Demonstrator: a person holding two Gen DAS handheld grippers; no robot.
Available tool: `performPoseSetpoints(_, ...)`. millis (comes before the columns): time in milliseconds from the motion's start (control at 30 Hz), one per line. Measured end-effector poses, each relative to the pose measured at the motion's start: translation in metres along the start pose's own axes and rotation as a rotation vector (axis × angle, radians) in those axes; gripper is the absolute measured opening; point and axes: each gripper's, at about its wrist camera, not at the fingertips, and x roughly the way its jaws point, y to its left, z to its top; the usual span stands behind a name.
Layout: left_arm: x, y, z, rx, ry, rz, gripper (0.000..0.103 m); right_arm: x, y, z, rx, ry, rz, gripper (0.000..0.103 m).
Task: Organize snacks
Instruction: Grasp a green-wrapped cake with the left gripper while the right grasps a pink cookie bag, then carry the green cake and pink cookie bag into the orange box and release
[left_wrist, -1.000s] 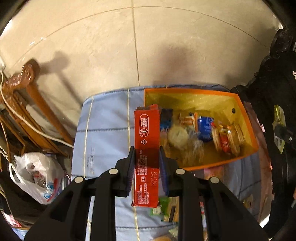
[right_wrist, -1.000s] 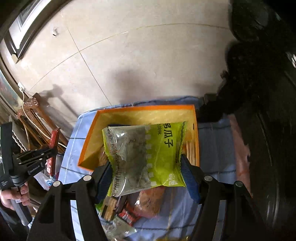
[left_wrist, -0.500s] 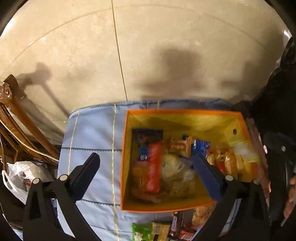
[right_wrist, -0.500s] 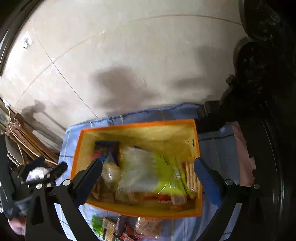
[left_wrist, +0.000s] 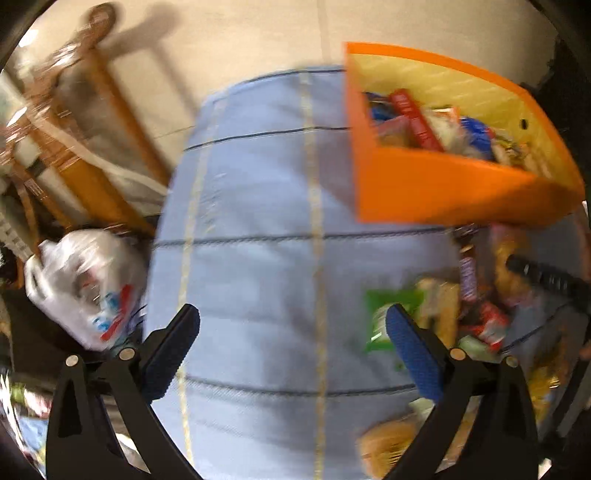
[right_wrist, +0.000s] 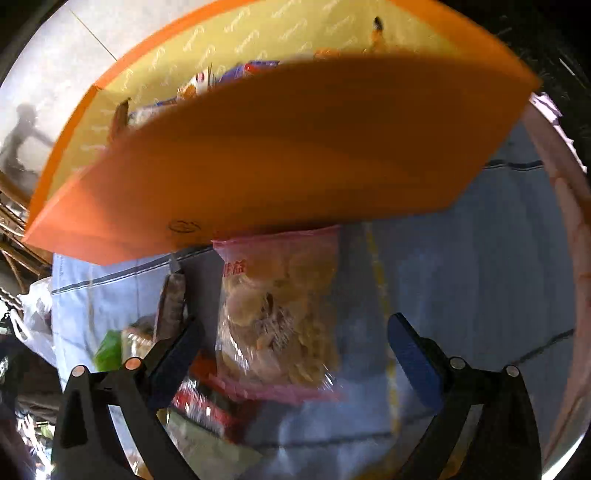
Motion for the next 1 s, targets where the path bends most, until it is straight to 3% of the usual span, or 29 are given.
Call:
performPoseSetpoints(133,0.015,0.007,-0.024,-0.004,0.027,0.007,0.099,0.015,0.017,0.004,-0.086,-0.018,-0.098,0.099)
performPoseSetpoints(200,0.025,0.002,-0.027,-0.007,0.050,-0.011,0.099,0.010,0.005,0.001,-0.003,-0.075,-0.071,0.098)
performPoseSetpoints(267,0.032,-0.011,-0.027,0.001,0.082,-0.019,0.099,0.002,0.001,-0.002,0.006,-0.090,-0.109,0.074)
performPoseSetpoints(300,0.035,-0.018,-0.024,0.008,0.079,-0.029,0.099,-0.003,-0.005,-0.003,0.024,-0.102,-0.105,0.053)
performPoseSetpoints(400,0.043,-0.041,-0.014,0.026,0.065,-0.060,0.099,-0.011,-0.034,-0.009,0.128,-0.066,-0.039,0.050)
performPoseSetpoints(467,0.048,-0.058,-0.008,0.040,0.065,-0.078,0.099,-0.015,-0.043,-0.013,0.135,-0.060,-0.062,0.050)
performPoseSetpoints(600,0.072,-0.076,-0.005,0.046,0.134,-0.080,0.099,-0.027,-0.063,-0.027,0.179,-0.058,-0.041,0.050)
performPoseSetpoints(633,0.074,-0.075,-0.006,0.015,0.133,-0.116,0.096,-0.030,-0.066,-0.029,0.190,-0.056,-0.036,0.050)
performPoseSetpoints(700,0.072,-0.068,-0.008,-0.038,0.104,-0.267,0.057,-0.039,-0.076,-0.032,0.220,-0.054,-0.008,0.050)
performPoseSetpoints(733,0.072,-0.067,-0.008,-0.040,0.113,-0.295,0.052,-0.043,-0.077,-0.033,0.226,-0.058,0.001,0.050)
performPoseSetpoints(767,0.069,-0.067,-0.006,-0.021,0.103,-0.294,0.036,-0.049,-0.079,-0.035,0.225,-0.066,0.008,0.050)
performPoseSetpoints(833,0.066,-0.066,-0.004,0.017,0.091,-0.245,0.033,-0.064,-0.078,-0.036,0.214,-0.098,0.031,0.050)
performPoseSetpoints(933,0.063,-0.052,-0.004,-0.028,0.120,-0.278,0.033,-0.087,-0.085,-0.031,0.212,-0.136,0.092,0.050)
performPoseSetpoints(1000,0.048,-0.043,-0.004,-0.028,0.104,-0.258,0.033,-0.108,-0.086,-0.027,0.200,-0.160,0.119,0.050)
